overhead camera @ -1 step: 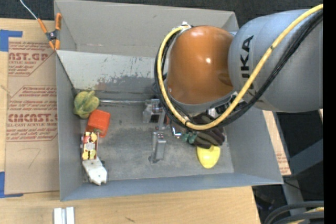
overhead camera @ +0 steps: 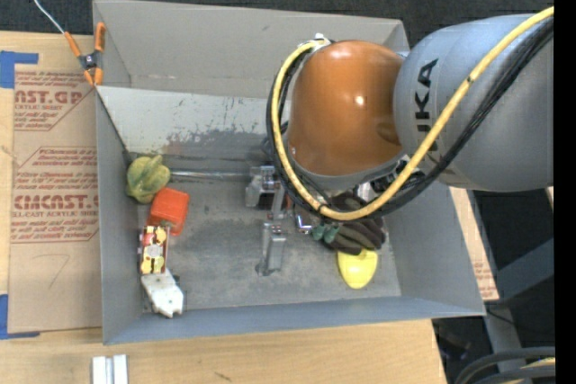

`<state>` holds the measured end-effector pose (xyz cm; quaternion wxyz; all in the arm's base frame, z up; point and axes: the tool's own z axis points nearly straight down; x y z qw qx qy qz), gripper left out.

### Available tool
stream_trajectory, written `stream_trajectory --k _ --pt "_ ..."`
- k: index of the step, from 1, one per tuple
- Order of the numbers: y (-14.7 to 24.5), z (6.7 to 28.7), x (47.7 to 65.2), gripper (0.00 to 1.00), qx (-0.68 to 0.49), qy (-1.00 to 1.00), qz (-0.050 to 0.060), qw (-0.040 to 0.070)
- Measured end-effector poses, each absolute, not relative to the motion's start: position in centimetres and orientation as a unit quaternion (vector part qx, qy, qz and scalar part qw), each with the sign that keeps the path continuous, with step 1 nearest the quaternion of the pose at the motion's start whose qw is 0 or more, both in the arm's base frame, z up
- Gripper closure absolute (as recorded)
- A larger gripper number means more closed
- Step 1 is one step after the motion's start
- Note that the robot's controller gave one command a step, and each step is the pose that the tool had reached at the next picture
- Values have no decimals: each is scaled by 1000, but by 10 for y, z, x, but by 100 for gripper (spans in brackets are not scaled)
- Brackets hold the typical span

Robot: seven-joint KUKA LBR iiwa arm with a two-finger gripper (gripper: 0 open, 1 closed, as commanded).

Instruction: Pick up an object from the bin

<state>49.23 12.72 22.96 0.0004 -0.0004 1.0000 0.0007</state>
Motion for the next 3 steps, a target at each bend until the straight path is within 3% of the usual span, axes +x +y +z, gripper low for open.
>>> stream_trajectory --k 1,2,3 --pt "66 112 554 0 -29 1000 0 1" --pt "2 164 562 0 -74 997 0 4" --pt "-17 125 582 0 -16 1000 1 1"
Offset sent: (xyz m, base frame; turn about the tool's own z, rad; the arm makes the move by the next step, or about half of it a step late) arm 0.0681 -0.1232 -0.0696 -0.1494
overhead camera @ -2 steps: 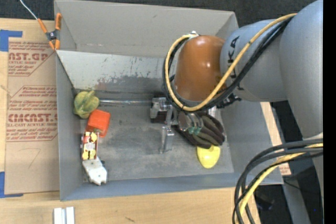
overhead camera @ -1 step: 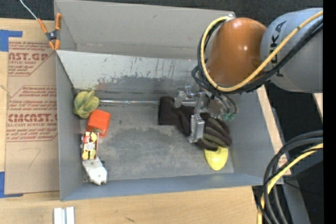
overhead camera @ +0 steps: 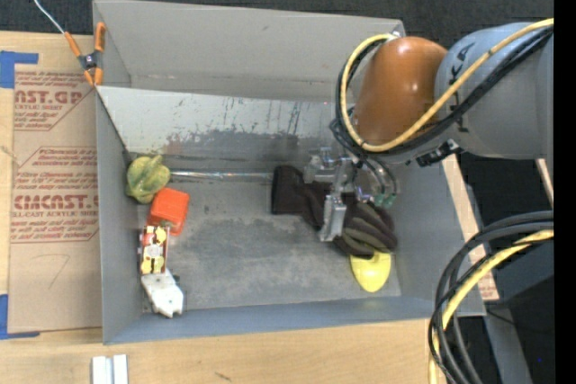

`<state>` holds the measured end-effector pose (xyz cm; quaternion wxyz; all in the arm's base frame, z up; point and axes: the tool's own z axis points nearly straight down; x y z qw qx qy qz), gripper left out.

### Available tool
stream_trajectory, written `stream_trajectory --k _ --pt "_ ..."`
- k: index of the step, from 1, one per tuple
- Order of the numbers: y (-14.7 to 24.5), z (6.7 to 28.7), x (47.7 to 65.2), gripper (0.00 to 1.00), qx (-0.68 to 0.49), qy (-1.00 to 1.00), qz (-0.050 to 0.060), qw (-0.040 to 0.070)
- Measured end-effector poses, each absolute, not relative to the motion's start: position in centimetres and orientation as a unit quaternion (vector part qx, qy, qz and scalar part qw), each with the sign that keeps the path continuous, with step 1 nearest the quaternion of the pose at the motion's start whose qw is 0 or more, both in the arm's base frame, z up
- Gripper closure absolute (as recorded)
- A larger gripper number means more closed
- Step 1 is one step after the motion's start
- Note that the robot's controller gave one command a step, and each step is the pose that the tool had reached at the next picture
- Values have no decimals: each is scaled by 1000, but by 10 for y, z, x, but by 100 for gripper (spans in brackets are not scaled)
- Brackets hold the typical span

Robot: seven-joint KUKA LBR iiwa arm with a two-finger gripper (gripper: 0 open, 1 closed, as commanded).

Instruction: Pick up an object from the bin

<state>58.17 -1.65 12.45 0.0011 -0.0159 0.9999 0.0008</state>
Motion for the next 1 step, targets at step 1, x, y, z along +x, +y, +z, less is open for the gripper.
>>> stream_trajectory --k 1 --pt "11 69 586 0 -23 1000 2 5"
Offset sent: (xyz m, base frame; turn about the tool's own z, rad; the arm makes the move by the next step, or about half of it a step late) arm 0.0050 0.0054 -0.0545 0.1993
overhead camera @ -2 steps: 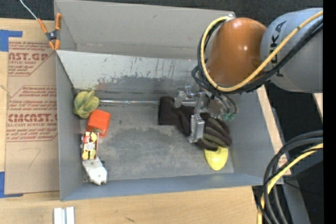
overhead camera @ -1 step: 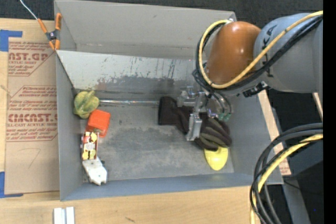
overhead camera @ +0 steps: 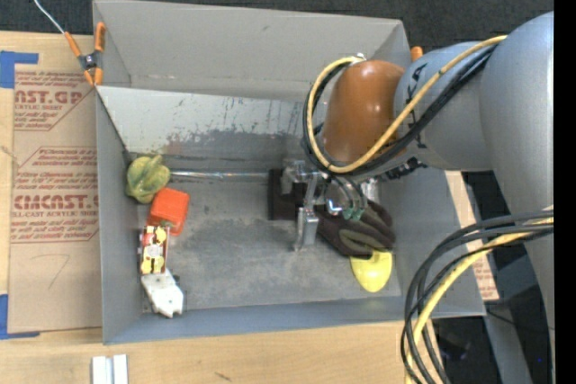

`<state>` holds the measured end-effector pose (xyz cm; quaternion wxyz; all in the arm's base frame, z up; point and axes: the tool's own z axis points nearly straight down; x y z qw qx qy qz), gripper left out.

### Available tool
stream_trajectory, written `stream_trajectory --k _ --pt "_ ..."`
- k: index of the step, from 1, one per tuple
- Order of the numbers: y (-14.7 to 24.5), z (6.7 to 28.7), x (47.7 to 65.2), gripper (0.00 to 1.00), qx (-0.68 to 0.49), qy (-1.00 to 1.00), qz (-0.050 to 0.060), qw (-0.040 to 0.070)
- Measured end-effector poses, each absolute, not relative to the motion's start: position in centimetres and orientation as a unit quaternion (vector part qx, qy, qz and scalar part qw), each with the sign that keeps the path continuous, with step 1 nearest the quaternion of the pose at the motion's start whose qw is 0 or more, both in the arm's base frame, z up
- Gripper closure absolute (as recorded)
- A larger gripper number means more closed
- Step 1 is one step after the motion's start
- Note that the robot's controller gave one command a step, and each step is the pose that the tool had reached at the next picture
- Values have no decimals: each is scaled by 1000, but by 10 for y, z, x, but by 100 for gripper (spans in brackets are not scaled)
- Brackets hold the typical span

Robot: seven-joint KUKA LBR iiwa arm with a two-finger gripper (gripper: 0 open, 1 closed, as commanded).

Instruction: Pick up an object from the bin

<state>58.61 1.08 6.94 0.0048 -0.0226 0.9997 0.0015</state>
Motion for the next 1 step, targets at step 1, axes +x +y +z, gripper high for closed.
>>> stream_trajectory --k 1 --pt "-9 71 588 100 83 997 2 3"
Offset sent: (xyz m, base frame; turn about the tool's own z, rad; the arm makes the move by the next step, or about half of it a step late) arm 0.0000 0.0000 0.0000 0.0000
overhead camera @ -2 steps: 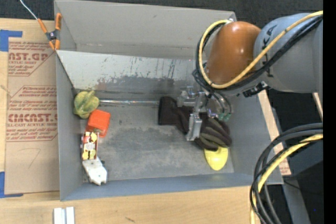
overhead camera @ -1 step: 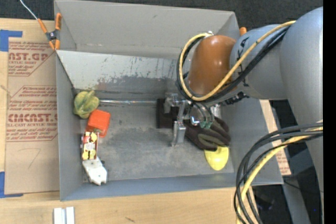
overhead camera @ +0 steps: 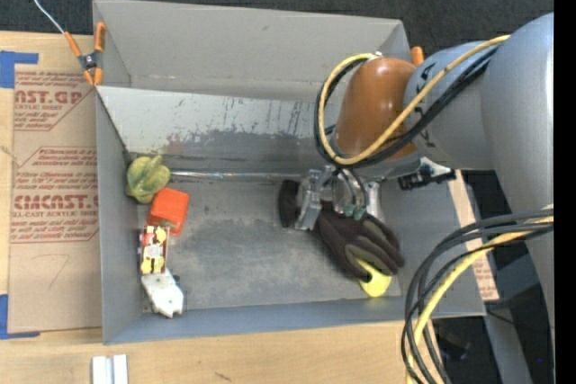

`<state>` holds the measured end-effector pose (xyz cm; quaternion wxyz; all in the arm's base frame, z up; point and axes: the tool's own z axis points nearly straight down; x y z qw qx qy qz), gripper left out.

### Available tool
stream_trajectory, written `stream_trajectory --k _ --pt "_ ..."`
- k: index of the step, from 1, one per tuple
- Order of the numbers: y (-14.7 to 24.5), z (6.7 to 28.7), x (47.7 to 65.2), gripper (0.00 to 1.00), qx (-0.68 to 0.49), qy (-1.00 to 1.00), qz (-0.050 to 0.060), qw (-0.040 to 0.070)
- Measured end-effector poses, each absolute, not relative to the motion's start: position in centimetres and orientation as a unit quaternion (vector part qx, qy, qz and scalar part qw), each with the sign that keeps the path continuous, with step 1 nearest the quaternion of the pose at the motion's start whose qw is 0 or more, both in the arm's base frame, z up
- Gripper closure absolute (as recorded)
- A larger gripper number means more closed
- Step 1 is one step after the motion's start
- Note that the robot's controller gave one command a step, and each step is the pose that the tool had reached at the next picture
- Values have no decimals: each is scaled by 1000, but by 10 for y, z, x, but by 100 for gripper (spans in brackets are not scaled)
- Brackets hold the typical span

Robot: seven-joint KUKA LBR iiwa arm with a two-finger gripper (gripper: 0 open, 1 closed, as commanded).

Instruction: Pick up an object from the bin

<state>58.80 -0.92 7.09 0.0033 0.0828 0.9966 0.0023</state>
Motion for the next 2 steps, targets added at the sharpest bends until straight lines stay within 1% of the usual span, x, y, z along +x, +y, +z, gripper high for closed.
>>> stream_trajectory --k 2 --pt "-9 73 587 100 83 997 2 2"
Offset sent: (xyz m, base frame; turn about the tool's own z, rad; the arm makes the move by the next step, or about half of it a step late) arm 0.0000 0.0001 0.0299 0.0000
